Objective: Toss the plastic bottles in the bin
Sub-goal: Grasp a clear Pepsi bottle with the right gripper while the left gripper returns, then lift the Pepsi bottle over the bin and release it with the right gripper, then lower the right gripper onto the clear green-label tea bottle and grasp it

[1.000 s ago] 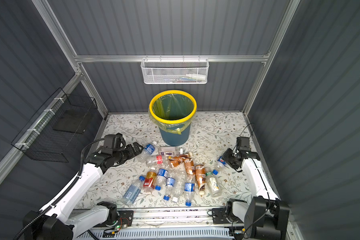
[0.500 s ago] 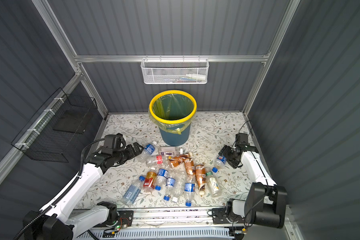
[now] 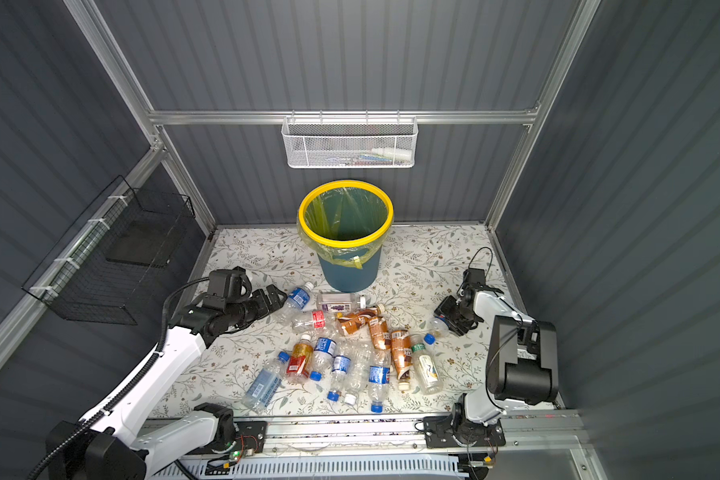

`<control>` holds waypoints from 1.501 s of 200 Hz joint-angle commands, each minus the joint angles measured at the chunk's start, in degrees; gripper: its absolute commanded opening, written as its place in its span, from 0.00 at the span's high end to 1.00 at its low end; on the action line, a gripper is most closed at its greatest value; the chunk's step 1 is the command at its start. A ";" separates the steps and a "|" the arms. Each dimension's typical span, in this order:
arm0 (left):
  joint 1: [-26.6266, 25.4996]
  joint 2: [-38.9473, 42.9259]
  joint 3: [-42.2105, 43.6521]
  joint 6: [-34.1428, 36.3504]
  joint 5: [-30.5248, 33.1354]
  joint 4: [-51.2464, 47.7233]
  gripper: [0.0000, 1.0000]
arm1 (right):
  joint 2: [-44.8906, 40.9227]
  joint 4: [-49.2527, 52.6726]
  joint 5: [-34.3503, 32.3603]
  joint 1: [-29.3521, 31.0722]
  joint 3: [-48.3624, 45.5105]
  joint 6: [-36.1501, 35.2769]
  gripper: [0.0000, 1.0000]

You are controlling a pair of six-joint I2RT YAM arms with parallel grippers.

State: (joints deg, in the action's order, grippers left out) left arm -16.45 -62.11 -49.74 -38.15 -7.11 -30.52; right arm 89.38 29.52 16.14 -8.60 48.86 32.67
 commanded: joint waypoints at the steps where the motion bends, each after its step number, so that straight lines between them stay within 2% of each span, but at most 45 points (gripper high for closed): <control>1: -0.08 0.54 0.62 0.01 -0.25 -0.25 0.00 | -3.27 -0.32 -1.14 -0.38 -0.82 0.10 0.46; 45: -0.07 0.01 0.12 0.19 -0.18 -0.17 0.00 | -13.56 6.60 0.21 -0.37 1.06 0.06 0.50; 71: -0.08 -0.55 -0.63 0.17 -0.53 0.05 0.00 | -17.93 12.66 5.98 3.70 10.82 1.85 0.48; 87: -0.08 -0.90 -1.63 0.03 -0.72 0.23 0.00 | -16.91 14.69 8.38 8.78 23.59 4.97 0.48; 105: -0.08 -1.46 -3.24 -0.14 -0.99 0.15 0.00 | -10.76 16.86 7.66 15.70 45.04 7.30 0.48; 128: -0.08 -2.03 -5.24 -0.51 -0.72 -0.05 0.00 | 6.53 23.26 7.67 20.90 74.52 8.34 0.46; 135: 0.01 -2.10 -5.85 -0.68 -0.78 -0.15 0.00 | 13.02 27.45 8.55 21.38 84.24 8.20 0.41; 151: 0.02 -1.97 -6.75 -0.70 -0.67 -0.46 0.00 | 26.70 38.20 10.63 21.45 104.49 8.09 0.21; 162: 0.25 -1.56 -7.20 -0.75 -0.53 -0.97 0.00 | 31.93 45.43 9.33 21.22 115.48 7.14 0.05; 169: 0.35 -1.28 -7.28 -0.58 -0.52 -1.30 0.00 | 32.40 48.46 8.11 20.87 118.70 5.96 0.01; 176: 0.52 -0.78 -7.22 -0.46 -0.38 -1.50 0.00 | 31.05 49.68 7.00 20.41 118.00 4.94 0.01; 185: 0.63 -0.18 -6.92 -0.43 -0.24 -1.60 0.00 | 26.48 48.42 6.03 20.25 112.00 3.62 0.01; 191: 0.76 0.07 -6.55 -0.45 -0.23 -1.56 0.00 | 22.53 45.52 6.12 20.16 104.64 3.34 0.01; 204: 0.87 0.31 -5.76 -0.63 -0.59 -1.12 0.00 | 11.47 30.80 7.03 20.13 83.53 5.23 0.07; 210: 0.89 0.09 -5.49 -0.69 -0.90 -0.91 0.00 | 9.01 27.14 7.32 19.91 77.92 5.64 0.09; 231: 0.89 -0.68 -4.88 -0.84 -1.47 -0.19 0.00 | 10.20 33.55 8.19 19.59 78.16 2.40 0.09; 244: 0.95 -1.14 -4.89 -0.74 -1.66 0.11 0.00 | 8.31 30.26 9.79 19.75 72.79 2.98 0.11; 265: 0.94 -1.86 -4.87 -0.87 -1.84 0.60 0.00 | 5.28 28.88 7.86 19.46 68.16 2.37 0.10; 300: 0.98 -2.14 -3.90 -0.95 -2.01 1.12 0.00 | -4.22 24.18 5.66 17.48 50.44 3.45 0.12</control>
State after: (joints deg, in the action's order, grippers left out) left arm -16.01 -63.94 -54.70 -38.61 -7.84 -29.98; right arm 90.24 57.06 23.77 10.44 109.30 36.32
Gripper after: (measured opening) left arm 0.996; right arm 0.880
